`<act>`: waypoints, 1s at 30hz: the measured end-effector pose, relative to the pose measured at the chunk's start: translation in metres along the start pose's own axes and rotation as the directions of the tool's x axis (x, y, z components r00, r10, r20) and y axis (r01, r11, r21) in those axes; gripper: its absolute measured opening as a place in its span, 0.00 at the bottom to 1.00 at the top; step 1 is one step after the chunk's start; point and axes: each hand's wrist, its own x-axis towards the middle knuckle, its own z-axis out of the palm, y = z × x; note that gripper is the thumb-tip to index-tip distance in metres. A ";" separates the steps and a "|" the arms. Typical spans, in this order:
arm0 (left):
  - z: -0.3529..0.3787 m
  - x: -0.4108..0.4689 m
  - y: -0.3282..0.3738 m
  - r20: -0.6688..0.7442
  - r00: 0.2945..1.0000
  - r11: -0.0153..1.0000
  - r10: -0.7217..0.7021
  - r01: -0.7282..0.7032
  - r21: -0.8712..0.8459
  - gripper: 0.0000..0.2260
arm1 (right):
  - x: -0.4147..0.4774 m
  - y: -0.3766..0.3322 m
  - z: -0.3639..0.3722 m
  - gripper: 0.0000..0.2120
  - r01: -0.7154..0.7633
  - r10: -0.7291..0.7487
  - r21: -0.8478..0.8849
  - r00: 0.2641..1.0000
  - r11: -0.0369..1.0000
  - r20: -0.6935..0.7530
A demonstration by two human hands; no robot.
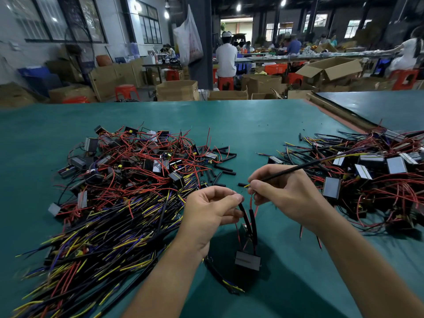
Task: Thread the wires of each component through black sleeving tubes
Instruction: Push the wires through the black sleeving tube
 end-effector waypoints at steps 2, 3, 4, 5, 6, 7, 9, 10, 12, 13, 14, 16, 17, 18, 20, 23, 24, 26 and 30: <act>0.000 0.000 -0.001 0.004 1.000 1.000 0.009 -0.009 0.003 0.04 | 0.000 0.000 -0.001 0.03 -0.006 0.006 -0.009 1.000 1.000 0.003; 0.000 0.000 -0.001 0.003 1.000 1.000 0.016 -0.016 0.009 0.05 | 0.000 -0.001 -0.001 0.02 -0.010 0.010 -0.011 1.000 1.000 0.004; 0.000 0.000 -0.001 -0.001 1.000 1.000 0.024 -0.024 0.010 0.05 | 0.000 -0.001 -0.002 0.02 -0.012 0.012 -0.010 1.000 1.000 0.006; 0.001 0.000 -0.001 -0.008 0.999 0.999 0.033 -0.033 0.007 0.05 | 0.000 -0.002 -0.003 0.02 -0.011 0.011 -0.011 1.000 1.000 0.008; 0.002 0.000 -0.001 -0.012 0.999 0.999 0.041 -0.041 0.002 0.05 | 0.000 -0.002 -0.003 0.02 -0.006 0.006 -0.016 1.000 1.000 0.009; 0.002 0.000 -0.001 -0.011 0.999 0.999 0.048 -0.048 -0.002 0.05 | 0.000 -0.002 -0.003 0.02 0.002 -0.002 -0.023 1.000 1.000 0.009; 0.003 -0.001 -0.001 0.000 0.998 0.998 0.062 -0.062 0.001 0.04 | -0.001 -0.003 -0.003 0.02 0.020 -0.020 -0.030 1.000 0.999 0.008; 0.003 -0.001 -0.001 0.008 0.998 0.998 0.069 -0.069 0.006 0.04 | -0.001 -0.004 -0.002 0.02 0.026 -0.026 -0.030 1.000 0.999 0.009; 0.003 -0.001 0.000 0.016 0.997 0.997 0.077 -0.077 0.016 0.04 | -0.002 -0.005 -0.001 0.02 0.032 -0.032 -0.029 0.999 0.999 0.010; 0.003 -0.001 0.000 0.014 0.997 0.997 0.076 -0.076 0.018 0.04 | -0.002 -0.005 -0.001 0.02 0.033 -0.033 -0.025 0.999 0.999 0.011; 0.003 -0.002 0.000 0.008 0.997 0.997 0.071 -0.072 0.017 0.04 | -0.002 -0.005 -0.001 0.03 0.035 -0.034 -0.017 0.999 0.999 0.013; 0.003 -0.002 0.000 -0.001 0.998 0.998 0.064 -0.064 0.007 0.03 | -0.003 -0.005 -0.001 0.03 0.043 -0.043 0.000 0.999 0.999 0.007; 0.003 -0.003 0.001 -0.003 0.998 0.998 0.061 -0.061 -0.001 0.03 | -0.003 -0.005 -0.002 0.03 0.049 -0.049 0.006 0.999 0.999 0.000; 0.003 -0.003 0.001 -0.002 0.998 0.998 0.059 -0.059 -0.008 0.03 | -0.003 -0.006 -0.002 0.03 0.052 -0.052 0.014 0.999 0.999 -0.007; 0.004 -0.004 0.001 0.001 0.998 0.998 0.067 -0.067 -0.004 0.03 | -0.003 -0.006 -0.004 0.03 0.046 -0.046 0.025 0.999 0.999 -0.001; 0.006 -0.004 0.000 0.016 0.996 0.995 0.091 -0.092 0.026 0.03 | -0.001 -0.003 -0.004 0.03 0.057 -0.057 -0.010 0.998 0.998 0.017; 0.006 -0.005 0.001 0.019 0.995 0.995 0.095 -0.096 0.030 0.03 | -0.001 -0.002 -0.004 0.04 0.069 -0.069 -0.023 0.997 0.997 0.018; 0.006 -0.005 0.002 0.022 0.995 0.995 0.096 -0.097 0.028 0.03 | -0.001 -0.001 -0.003 0.04 0.096 -0.095 -0.052 0.995 0.994 0.020; 0.006 -0.006 0.003 0.031 0.996 0.995 0.088 -0.089 0.042 0.02 | -0.002 -0.001 -0.004 0.07 0.125 -0.123 -0.100 0.992 0.987 0.023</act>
